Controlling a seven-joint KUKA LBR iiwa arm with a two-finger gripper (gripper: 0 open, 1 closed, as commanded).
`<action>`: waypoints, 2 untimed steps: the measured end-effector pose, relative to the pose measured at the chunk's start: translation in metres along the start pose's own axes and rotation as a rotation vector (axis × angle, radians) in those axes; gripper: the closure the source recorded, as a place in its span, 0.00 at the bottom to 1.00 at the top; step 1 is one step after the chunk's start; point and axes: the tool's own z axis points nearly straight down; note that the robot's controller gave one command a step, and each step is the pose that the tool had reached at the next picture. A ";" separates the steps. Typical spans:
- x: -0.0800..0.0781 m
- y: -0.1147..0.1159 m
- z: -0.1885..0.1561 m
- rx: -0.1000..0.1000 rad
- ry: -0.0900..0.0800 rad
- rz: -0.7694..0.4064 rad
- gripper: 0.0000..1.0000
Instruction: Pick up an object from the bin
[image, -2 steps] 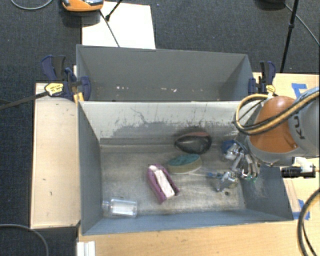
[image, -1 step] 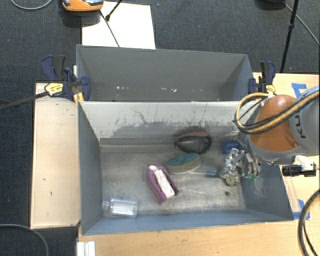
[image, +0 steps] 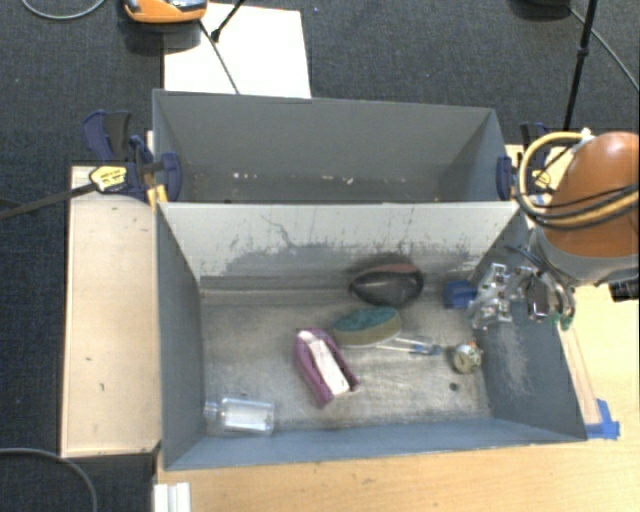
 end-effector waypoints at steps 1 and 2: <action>0.002 0.000 0.003 0.000 0.006 -0.001 0.00; -0.028 0.076 0.059 -0.005 0.007 -0.056 0.00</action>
Offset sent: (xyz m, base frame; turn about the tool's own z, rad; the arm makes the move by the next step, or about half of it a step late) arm 0.0000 0.0000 0.0000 0.0000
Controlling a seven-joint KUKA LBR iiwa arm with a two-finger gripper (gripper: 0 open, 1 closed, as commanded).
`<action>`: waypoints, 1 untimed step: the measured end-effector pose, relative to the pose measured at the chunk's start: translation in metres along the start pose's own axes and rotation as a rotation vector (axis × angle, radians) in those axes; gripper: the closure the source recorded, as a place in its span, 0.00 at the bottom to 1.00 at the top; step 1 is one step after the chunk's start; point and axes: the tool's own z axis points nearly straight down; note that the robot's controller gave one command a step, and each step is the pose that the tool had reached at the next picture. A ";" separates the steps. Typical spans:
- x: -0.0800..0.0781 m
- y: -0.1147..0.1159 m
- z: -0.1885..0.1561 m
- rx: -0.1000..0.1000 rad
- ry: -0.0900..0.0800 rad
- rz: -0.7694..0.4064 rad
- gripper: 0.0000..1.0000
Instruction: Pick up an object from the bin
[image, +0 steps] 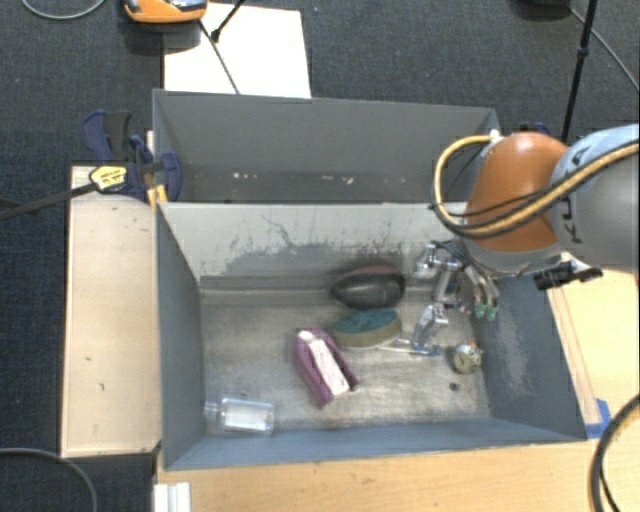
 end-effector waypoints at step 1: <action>0.000 0.041 0.044 0.007 -0.005 0.032 0.00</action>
Offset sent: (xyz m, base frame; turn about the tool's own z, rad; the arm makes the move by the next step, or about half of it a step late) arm 0.0030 0.0419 -0.0459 0.0308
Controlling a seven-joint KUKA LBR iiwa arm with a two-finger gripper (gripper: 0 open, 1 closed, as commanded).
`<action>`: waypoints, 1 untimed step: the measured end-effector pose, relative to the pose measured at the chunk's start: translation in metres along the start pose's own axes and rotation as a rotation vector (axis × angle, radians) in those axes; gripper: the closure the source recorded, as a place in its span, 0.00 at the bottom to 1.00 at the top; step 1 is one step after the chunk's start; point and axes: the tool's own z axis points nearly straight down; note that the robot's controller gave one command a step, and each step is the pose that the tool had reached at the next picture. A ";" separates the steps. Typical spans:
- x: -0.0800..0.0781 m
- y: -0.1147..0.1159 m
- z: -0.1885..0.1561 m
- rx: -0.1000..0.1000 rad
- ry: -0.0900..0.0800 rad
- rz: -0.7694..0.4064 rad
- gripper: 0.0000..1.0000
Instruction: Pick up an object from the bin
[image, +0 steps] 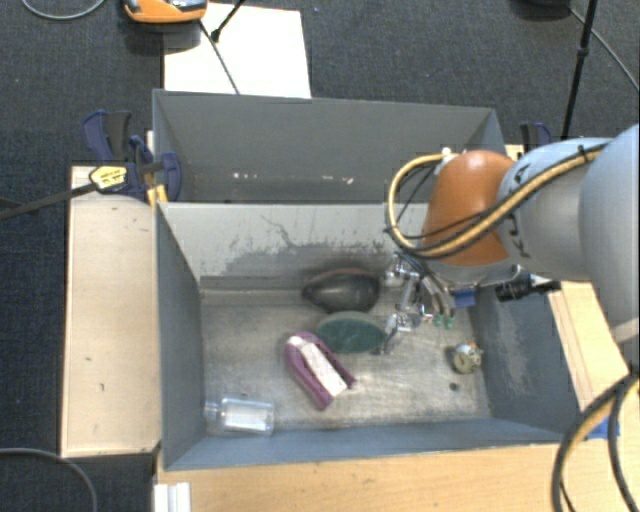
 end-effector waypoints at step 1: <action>0.018 0.073 -0.001 -0.006 -0.005 0.043 0.00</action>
Offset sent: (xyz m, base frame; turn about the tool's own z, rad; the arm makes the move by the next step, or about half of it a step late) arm -0.0108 0.0729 -0.0045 0.0454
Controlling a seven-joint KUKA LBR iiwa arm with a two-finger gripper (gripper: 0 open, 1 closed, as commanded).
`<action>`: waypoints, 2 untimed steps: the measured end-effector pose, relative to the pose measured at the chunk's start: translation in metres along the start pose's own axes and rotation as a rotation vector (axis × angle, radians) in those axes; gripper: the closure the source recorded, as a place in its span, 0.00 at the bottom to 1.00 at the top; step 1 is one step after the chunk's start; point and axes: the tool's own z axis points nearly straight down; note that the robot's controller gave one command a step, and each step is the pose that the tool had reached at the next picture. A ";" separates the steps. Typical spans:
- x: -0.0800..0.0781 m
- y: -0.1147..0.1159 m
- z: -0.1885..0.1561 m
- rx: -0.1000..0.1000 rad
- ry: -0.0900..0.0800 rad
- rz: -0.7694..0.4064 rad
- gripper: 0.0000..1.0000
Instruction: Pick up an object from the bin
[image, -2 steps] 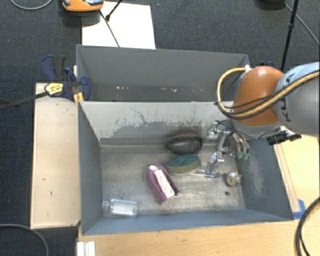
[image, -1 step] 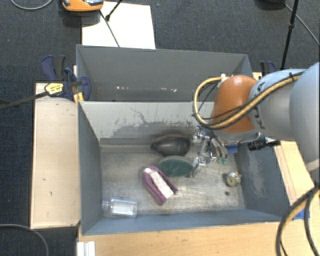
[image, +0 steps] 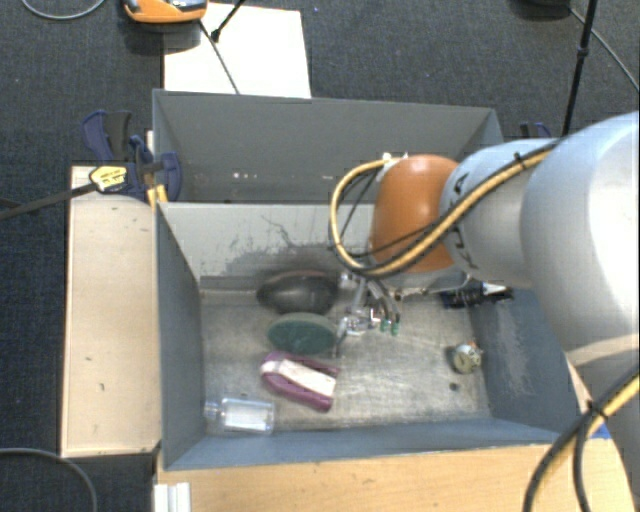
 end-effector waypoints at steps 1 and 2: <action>0.013 0.032 0.000 0.002 0.002 -0.058 0.00; 0.013 0.033 -0.001 -0.002 -0.002 -0.059 1.00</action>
Offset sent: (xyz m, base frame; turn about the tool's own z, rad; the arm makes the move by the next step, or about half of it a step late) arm -0.0109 0.0352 -0.0047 -0.0550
